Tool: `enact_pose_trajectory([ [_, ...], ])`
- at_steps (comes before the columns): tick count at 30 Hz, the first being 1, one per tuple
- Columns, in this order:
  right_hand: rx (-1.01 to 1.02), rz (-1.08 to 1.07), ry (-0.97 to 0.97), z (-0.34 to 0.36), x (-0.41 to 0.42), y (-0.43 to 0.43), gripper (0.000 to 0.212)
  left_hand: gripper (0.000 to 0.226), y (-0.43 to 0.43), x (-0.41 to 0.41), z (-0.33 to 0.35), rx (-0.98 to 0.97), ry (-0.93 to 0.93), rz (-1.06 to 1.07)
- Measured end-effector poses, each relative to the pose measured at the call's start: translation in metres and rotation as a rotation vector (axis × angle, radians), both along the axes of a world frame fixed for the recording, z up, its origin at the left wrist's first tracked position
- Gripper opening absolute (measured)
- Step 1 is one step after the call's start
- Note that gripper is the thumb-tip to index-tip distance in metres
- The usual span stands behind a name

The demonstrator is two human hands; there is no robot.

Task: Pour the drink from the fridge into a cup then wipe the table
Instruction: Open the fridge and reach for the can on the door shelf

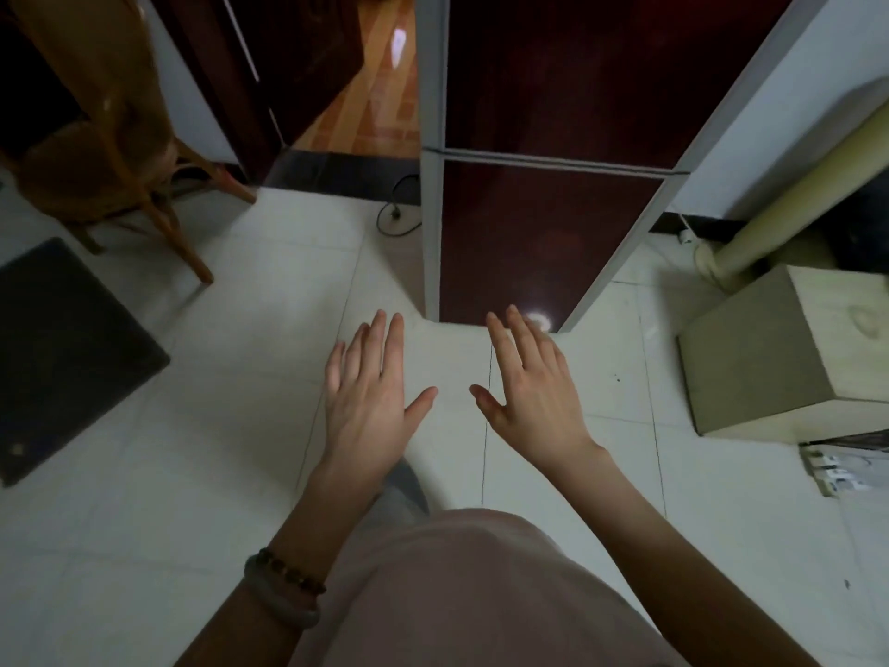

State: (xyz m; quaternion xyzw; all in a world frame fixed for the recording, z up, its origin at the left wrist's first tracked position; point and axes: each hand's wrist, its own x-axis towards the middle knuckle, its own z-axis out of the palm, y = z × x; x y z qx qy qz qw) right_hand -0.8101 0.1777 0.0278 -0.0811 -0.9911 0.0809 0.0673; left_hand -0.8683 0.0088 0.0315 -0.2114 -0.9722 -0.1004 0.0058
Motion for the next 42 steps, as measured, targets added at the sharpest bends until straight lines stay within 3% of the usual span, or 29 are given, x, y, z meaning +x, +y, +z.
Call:
enact_pose_trajectory([
  [12, 0.007, -0.161, 0.06, 0.016, -0.181, 0.005, 0.082, 0.083, 0.015, -0.22, 0.025, 0.005, 0.071, -0.185],
  [26, 0.064, -0.164, 0.194, 0.044, -0.281, 0.067, 0.075, 0.084, 0.075, -0.339, 0.057, 0.168, 0.157, -0.25],
  [35, 0.153, -0.12, 0.281, 0.085, -0.363, 0.134, 0.082, 0.078, 0.139, -0.403, 0.079, 0.501, -0.068, -0.19],
  [42, 0.174, -0.023, 0.274, 0.09, -0.413, 0.152, 0.085, 0.08, 0.159, -0.438, 0.084, 0.568, -0.119, -0.125],
])
